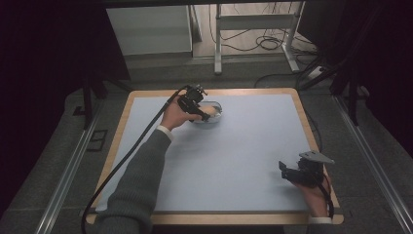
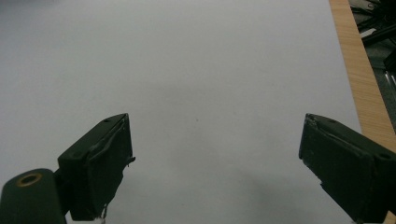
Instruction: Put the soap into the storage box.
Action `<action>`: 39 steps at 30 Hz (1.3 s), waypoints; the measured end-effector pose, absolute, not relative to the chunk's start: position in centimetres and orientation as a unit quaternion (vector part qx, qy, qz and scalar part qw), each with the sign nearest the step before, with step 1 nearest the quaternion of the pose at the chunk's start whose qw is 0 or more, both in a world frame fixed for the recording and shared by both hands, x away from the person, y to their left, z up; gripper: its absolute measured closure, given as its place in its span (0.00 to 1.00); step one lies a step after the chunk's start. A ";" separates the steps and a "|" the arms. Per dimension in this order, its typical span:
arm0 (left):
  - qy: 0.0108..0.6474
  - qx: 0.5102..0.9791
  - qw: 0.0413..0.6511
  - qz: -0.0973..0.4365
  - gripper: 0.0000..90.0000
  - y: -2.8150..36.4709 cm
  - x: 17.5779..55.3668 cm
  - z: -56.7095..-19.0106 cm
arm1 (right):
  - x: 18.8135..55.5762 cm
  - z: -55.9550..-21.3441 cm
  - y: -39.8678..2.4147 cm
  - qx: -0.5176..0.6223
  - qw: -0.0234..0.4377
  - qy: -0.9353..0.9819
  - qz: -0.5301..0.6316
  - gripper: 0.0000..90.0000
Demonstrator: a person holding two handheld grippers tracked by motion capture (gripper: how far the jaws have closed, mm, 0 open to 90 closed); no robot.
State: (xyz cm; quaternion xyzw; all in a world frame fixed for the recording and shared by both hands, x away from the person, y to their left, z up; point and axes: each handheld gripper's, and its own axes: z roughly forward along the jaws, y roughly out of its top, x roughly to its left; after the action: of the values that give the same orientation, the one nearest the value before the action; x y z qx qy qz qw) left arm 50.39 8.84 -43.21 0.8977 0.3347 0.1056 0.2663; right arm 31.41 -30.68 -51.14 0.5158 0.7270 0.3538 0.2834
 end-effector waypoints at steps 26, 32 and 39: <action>0.337 0.907 0.237 0.093 0.39 7.2 54.2 -45.8 | 31.5 -51.4 -30.9 0.520 0.282 0.727 0.349 0.11; 0.340 0.898 0.257 0.109 0.45 7.2 54.1 -45.2 | 31.5 -51.5 -30.9 0.521 0.280 0.727 0.348 0.11; 0.344 0.898 0.254 0.103 0.36 7.8 53.7 -44.9 | 31.5 -51.4 -30.9 0.519 0.280 0.728 0.348 0.10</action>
State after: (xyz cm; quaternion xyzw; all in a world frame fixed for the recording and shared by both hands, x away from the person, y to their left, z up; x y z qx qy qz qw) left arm 53.66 7.83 -44.89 0.8982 0.3439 0.1032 0.2537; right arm 31.46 -30.90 -51.40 0.5195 0.7284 0.3480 0.2800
